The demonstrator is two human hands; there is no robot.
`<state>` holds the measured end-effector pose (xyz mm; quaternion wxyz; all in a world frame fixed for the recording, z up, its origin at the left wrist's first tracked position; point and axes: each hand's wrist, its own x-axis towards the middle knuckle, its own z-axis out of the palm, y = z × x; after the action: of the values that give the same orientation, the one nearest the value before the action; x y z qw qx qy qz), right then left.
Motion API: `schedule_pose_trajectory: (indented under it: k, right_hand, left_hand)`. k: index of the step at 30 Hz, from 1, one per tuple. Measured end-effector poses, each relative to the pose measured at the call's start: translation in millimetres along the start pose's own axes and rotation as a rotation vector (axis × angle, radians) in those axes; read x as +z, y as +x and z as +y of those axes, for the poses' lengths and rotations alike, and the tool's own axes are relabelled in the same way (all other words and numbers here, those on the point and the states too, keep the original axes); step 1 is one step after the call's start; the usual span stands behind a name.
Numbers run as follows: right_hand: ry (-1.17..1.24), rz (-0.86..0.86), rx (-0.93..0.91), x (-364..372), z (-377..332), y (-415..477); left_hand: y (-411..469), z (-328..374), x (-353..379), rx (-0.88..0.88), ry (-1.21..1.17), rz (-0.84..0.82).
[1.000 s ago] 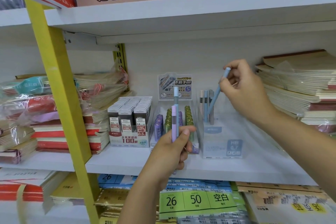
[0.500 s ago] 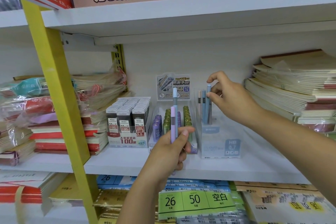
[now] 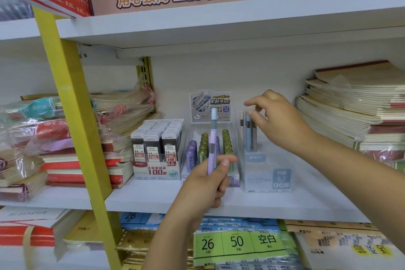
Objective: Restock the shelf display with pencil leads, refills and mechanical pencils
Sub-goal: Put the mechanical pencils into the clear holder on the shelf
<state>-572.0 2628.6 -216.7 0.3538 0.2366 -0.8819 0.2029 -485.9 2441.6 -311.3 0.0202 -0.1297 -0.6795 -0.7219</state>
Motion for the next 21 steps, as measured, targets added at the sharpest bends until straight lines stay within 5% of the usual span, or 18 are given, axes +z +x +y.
schedule_pose_trajectory:
  k: [4,8,10,13,16,21]
  right_hand:
    - [0.722,-0.222,0.134,-12,-31,-12]
    - [0.858,-0.333,0.152,-10,-43,-18]
    - [0.926,-0.256,0.199,-11,-43,-18]
    - [1.023,0.126,0.274,-19,-34,-15]
    - [0.857,0.359,0.163,-31,-17,-12]
    - [0.361,0.08,0.051,-16,5,-13]
  left_hand:
    - [-1,3,2,-0.01,0.009,-0.045]
    - [-1,4,5,-0.03,0.041,-0.109]
    - [-1,3,6,-0.033,0.029,-0.104]
    - [0,1,5,-0.031,0.022,-0.032]
    - [0,0,2,-0.016,0.033,0.019]
    - [1,0,0,-0.014,0.036,0.072]
